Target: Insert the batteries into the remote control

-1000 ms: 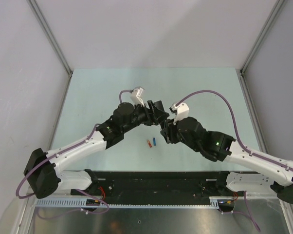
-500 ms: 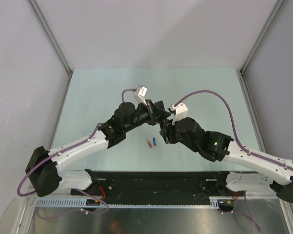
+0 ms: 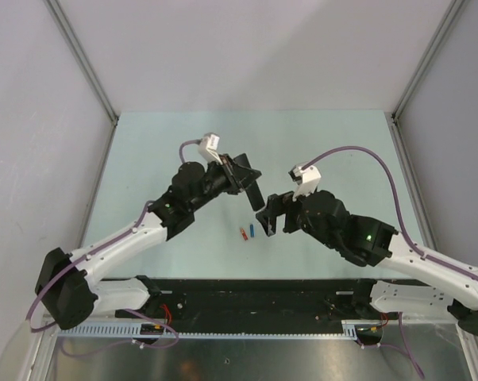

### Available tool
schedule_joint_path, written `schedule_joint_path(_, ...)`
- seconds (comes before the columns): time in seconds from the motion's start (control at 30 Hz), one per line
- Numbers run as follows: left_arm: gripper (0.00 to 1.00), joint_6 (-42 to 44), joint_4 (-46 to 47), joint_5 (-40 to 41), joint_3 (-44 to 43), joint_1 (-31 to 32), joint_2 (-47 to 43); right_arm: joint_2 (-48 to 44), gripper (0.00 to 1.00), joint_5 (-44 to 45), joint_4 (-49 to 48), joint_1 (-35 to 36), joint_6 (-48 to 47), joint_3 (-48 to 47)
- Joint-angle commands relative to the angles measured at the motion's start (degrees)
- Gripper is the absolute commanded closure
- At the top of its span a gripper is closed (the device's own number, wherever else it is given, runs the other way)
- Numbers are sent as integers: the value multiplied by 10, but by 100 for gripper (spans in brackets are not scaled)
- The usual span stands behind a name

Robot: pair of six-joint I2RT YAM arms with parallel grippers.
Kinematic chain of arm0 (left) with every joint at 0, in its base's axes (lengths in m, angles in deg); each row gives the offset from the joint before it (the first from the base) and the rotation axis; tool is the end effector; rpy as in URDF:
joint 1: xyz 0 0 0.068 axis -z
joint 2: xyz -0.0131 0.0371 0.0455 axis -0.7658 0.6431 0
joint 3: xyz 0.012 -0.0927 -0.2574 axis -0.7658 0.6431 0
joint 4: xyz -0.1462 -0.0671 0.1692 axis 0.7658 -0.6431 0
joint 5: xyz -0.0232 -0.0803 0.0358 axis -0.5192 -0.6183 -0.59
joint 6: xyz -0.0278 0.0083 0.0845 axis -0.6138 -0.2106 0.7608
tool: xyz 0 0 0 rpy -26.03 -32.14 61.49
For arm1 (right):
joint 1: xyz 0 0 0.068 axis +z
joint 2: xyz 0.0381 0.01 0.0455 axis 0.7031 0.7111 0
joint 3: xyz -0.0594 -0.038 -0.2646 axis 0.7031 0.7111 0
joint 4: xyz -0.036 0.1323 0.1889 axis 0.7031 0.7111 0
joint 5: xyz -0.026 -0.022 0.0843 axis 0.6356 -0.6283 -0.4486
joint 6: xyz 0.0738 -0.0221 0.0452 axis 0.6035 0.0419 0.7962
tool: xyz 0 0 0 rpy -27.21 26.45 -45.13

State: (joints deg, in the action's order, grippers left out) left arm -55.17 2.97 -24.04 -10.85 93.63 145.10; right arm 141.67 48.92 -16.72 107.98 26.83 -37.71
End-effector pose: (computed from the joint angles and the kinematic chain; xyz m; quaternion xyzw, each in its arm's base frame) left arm 0.2128 -0.2116 0.3332 0.0188 0.7377 -0.4912 0.4628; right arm 0.1233 0.1789 0.3403 -0.1623 0.8134 0.2646 0.4920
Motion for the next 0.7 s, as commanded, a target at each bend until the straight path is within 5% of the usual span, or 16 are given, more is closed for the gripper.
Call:
schedule_joint_path(0.0,100,2,27,29,18,-29,-50,-17,0,-9,-9,-12,32,-23)
schedule_joint_path(0.17,100,-14,97,65,67,-35,-83,-49,0,-52,-83,-56,105,29)
schedule_joint_path(0.43,100,-27,350,145,224,-16,-125,-62,5,-374,-372,-256,288,191)
schedule_joint_path(0.67,100,11,351,149,216,6,-120,26,4,-458,-449,-254,314,188)
